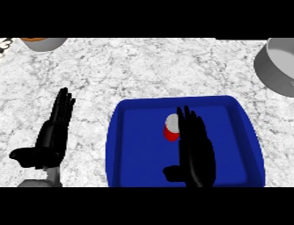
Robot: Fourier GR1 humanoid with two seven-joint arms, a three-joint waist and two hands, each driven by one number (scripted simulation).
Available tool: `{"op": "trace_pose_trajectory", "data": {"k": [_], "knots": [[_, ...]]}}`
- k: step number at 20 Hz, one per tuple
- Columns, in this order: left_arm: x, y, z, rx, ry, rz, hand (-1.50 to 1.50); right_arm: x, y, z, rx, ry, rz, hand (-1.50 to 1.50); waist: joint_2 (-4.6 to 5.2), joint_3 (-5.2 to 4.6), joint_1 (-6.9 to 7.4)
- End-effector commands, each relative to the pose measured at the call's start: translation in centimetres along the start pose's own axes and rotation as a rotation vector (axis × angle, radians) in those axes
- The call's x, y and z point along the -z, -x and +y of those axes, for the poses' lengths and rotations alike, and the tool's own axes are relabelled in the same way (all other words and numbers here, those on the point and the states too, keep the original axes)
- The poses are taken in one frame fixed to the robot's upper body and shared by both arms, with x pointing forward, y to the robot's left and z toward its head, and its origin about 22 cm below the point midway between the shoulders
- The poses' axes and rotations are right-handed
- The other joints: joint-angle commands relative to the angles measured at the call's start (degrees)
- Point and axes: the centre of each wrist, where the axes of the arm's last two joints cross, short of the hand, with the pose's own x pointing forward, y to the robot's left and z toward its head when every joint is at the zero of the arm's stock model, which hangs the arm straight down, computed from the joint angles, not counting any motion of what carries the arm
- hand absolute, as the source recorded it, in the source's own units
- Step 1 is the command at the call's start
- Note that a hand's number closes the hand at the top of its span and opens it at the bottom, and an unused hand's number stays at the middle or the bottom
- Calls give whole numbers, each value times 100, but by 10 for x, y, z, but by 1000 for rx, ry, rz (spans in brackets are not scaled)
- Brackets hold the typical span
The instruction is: Pick the can from the tray and place it in the pot
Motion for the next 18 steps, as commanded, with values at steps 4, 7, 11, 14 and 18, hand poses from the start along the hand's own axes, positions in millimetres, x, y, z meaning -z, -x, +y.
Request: {"op": "trace_pose_trajectory", "data": {"k": [4, 7, 11, 14, 18], "knots": [[3, -18, -13, -16, 1, 1, 0, 7, 17, 8, 18, -21, 15, -150, -2, 1, -9], [-11, -7, -8, -12, -5, -2, 0, 11, 12, 20, -45, -11, -32, 150, -3, 1, 3], [-18, 7, -11, -6, 18, 3, 0, 40, 4, 21, -73, 169, -93, 150, 4, 1, 24], [9, 5, 0, -15, -1, 1, 0, 21, -13, 3, -78, 180, -111, 150, -1, -1, -14], [-10, 11, -11, 0, -24, 2, 0, 27, -2, 10, -89, 202, -122, 150, -2, 0, 0]]}}
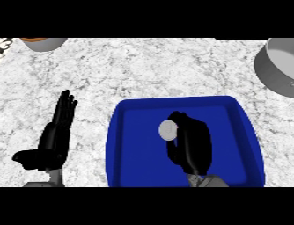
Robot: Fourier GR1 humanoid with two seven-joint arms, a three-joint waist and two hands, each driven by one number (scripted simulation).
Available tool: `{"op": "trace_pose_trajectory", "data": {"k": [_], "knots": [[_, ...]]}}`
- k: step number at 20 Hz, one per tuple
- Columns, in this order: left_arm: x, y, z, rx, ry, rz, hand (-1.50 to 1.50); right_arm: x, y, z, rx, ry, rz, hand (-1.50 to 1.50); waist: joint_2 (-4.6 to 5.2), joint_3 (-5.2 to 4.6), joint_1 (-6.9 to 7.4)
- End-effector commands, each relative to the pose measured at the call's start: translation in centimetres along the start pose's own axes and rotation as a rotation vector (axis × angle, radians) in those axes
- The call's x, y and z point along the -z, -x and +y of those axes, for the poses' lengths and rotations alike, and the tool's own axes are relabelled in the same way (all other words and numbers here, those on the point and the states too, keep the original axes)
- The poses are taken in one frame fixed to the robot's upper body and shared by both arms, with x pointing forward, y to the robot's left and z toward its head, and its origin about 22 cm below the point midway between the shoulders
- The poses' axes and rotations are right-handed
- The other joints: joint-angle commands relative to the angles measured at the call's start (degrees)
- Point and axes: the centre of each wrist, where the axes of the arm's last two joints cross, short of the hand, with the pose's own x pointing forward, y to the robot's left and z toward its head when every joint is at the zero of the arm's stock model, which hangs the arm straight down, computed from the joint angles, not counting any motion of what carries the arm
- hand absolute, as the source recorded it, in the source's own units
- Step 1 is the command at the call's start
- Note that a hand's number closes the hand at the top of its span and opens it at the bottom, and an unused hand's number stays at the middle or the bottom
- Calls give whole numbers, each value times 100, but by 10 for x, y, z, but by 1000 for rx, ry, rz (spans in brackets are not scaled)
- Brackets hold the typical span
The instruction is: Pick the can from the tray and place it in the pot
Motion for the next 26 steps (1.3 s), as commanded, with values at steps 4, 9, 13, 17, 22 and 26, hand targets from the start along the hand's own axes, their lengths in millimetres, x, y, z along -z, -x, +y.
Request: {"op": "trace_pose_trajectory", "data": {"k": [4, 9, 13, 17, 22, 26], "knots": [[1, 2, -18, -22, 42, -18, 0, 86, 6, -6, -26, -113, 229, 150, 105, 3, 227], [12, -11, -16, -12, 75, -43, 0, 159, 32, -40, -84, -215, 437, 150, 189, 5, 443], [10, -5, -30, 1, 79, -53, 0, 201, 26, -59, -134, -82, 450, 150, 199, 8, 506], [12, -20, -7, -3, 66, -21, 0, 215, -5, -68, -158, 106, 389, 150, 124, 8, 450], [8, 3, -19, 2, 56, -15, 0, 226, -62, -88, -206, 294, 361, 150, 110, -5, 318], [3, -8, -2, 5, 36, -27, 0, 238, -51, -93, -290, 326, 465, 150, 65, -1, 226]]}}
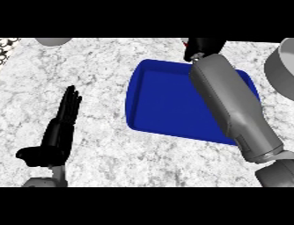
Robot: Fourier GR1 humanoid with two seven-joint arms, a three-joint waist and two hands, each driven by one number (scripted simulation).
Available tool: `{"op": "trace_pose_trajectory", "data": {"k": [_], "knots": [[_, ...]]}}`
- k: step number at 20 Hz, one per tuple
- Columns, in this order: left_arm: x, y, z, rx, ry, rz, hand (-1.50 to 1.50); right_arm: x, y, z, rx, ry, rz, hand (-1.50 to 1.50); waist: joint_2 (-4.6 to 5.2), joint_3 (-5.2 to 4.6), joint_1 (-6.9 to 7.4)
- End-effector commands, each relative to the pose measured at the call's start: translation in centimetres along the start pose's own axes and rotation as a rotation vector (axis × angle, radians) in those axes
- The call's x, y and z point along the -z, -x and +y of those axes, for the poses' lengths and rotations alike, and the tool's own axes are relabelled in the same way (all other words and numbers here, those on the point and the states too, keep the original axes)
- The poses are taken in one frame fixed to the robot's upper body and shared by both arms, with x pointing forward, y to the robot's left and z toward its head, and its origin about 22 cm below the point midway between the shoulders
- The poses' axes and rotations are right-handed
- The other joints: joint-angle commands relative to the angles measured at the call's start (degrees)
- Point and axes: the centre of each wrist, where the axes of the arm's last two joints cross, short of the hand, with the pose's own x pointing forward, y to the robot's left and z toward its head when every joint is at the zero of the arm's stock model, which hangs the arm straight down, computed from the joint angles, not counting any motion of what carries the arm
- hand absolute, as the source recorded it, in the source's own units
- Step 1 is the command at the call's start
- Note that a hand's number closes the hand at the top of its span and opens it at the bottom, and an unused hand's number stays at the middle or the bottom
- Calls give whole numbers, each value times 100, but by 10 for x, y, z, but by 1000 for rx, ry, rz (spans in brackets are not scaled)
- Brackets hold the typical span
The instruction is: Pick the can from the tray and place it in the pot
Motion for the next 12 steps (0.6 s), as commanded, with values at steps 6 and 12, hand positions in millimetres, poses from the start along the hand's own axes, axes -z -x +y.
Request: {"op": "trace_pose_trajectory", "data": {"k": [6, 12], "knots": [[-8, 5, -4, -5, -18, 4, 0, 41, 12, -16, -61, 157, 199, 150, 9, 1, -35], [0, -8, -11, 1, -35, 26, 0, 58, 31, -30, -66, 164, 267, 150, -75, 4, -243]]}}
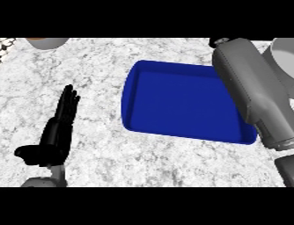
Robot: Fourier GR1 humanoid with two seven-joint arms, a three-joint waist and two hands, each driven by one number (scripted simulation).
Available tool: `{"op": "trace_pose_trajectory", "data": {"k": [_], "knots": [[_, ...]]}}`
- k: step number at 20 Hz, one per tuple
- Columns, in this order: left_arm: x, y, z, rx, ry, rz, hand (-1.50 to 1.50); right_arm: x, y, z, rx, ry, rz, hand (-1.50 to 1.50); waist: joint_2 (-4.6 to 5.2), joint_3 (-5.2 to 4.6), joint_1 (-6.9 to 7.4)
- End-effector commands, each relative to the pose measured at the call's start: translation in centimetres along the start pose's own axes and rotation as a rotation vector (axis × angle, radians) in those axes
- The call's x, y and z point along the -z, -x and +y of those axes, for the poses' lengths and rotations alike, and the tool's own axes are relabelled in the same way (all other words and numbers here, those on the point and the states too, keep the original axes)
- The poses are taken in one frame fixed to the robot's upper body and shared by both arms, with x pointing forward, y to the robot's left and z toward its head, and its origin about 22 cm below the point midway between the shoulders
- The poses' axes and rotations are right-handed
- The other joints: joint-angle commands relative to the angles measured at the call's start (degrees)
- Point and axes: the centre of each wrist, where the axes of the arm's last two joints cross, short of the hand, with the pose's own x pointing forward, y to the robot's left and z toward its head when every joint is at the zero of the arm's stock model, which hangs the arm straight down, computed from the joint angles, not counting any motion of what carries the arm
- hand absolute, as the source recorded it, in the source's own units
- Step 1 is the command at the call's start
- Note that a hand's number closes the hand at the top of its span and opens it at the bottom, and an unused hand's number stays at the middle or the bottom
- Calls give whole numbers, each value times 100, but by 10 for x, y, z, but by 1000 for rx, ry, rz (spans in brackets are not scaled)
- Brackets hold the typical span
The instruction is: Pick the can from the tray and place it in the pot
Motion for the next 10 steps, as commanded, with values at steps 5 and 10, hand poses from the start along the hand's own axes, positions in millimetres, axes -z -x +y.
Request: {"op": "trace_pose_trajectory", "data": {"k": [5, 10], "knots": [[-6, 8, 13, -8, -16, 8, 0, 41, 71, 27, -6, 25, 155, 150, -9, 0, -74], [-1, 8, -6, -12, -34, 11, 0, 68, 105, 14, 1, 29, 182, 150, -31, 0, -131]]}}
